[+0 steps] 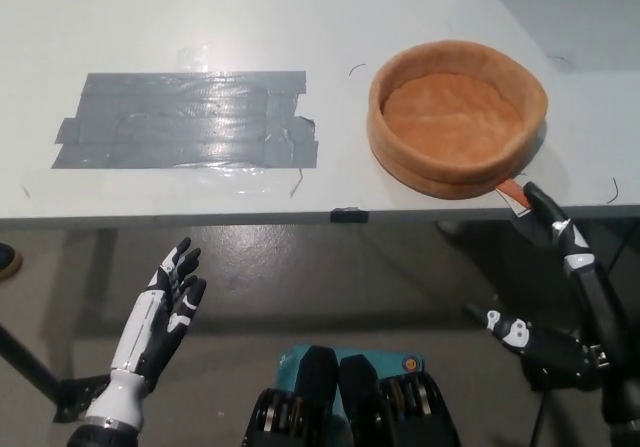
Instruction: An emotional support dumpling is kept in a soft plate infront in the middle of the desk infront of the robot. The robot extends its right arm to pick up the dumpling and hands it to a person
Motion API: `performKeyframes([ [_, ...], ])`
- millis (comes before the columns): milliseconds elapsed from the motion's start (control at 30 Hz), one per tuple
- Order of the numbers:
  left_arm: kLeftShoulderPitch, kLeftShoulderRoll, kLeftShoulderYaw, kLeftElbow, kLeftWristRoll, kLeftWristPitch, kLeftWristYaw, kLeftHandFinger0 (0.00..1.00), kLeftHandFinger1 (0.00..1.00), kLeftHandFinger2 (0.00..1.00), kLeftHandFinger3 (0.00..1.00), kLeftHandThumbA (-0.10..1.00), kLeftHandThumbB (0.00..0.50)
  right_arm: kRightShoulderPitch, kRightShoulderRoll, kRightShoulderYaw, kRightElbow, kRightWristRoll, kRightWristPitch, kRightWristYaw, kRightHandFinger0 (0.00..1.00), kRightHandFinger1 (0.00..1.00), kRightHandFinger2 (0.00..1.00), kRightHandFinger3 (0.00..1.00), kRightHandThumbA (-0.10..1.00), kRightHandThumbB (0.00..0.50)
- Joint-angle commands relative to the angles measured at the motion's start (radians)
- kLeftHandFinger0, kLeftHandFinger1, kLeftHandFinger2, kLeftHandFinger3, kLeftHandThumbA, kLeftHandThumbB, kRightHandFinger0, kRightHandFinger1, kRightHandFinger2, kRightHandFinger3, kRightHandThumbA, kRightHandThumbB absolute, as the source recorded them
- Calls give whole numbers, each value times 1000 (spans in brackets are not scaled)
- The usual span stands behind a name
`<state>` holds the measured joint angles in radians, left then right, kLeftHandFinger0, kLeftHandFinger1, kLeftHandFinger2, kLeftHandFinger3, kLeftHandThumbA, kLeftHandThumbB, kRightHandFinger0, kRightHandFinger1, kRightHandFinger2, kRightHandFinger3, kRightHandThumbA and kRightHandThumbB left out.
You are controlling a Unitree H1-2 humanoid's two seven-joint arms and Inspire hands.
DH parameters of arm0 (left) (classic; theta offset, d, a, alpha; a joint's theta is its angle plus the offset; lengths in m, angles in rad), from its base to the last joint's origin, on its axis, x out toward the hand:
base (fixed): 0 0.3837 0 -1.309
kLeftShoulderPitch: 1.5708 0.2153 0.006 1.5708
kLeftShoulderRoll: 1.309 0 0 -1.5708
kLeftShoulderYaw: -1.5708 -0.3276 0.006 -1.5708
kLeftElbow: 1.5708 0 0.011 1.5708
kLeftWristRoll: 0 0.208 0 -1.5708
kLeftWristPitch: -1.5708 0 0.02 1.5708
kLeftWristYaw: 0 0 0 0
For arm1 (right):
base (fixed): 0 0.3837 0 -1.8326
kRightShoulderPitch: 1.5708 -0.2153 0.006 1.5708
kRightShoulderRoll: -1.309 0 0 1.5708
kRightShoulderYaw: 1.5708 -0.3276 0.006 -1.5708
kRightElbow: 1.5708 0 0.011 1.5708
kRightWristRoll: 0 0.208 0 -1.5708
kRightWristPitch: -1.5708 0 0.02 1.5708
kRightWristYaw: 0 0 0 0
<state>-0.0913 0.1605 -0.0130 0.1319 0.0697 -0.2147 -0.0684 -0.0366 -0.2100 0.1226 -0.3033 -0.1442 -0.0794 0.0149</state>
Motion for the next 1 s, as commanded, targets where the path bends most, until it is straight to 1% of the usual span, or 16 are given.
performKeyframes([
  [0,-2,6,-6,-34,2,-49,-6,1000,1000,1000,1000,829,306,-20,1,-16,67,61,-75,30,1000,1000,1000,1000,851,357],
  [133,-2,7,-7,-35,1,-48,-7,1000,1000,1000,1000,833,310,-22,6,-22,108,94,-75,42,1000,1000,1000,1000,823,352],
  [167,-2,7,-6,-38,3,-46,-6,1000,1000,1000,1000,833,309,-25,6,-22,119,93,-70,44,1000,1000,1000,1000,830,358],
  [267,-6,8,-7,-43,6,-39,-6,1000,1000,1000,1000,838,311,-31,5,-22,144,93,-74,49,1000,1000,1000,1000,822,339],
  [300,-7,10,-8,-44,11,-39,-5,1000,1000,1000,1000,841,309,-33,4,-21,157,91,-76,52,1000,1000,1000,1000,836,343],
  [500,-10,8,-8,-43,6,-42,-7,1000,1000,1000,1000,839,306,-35,5,-20,166,92,-78,60,1000,1000,1000,1000,834,348],
  [567,-11,10,-9,-40,14,-49,-3,1000,1000,1000,1000,849,302,-38,5,-17,170,86,-82,62,1000,1000,1000,1000,835,338],
  [633,-12,12,-10,-39,19,-52,-2,1000,1000,1000,1000,854,301,-37,4,-16,167,86,-81,65,1000,1000,1000,1000,835,337],
  [733,-11,11,-9,-35,11,-52,-7,1000,1000,1000,1000,848,302,-32,7,-16,159,88,-70,67,1000,1000,1000,1000,832,345],
  [900,-6,9,-8,-38,2,-51,-9,1000,1000,1000,1000,829,297,-28,6,-16,149,87,-67,74,1000,1000,1000,1000,829,336],
  [967,6,7,-6,-47,-1,-56,-6,1000,1000,1000,1000,825,305,-26,4,-13,150,86,-71,78,1000,1000,1000,1000,829,336],
])
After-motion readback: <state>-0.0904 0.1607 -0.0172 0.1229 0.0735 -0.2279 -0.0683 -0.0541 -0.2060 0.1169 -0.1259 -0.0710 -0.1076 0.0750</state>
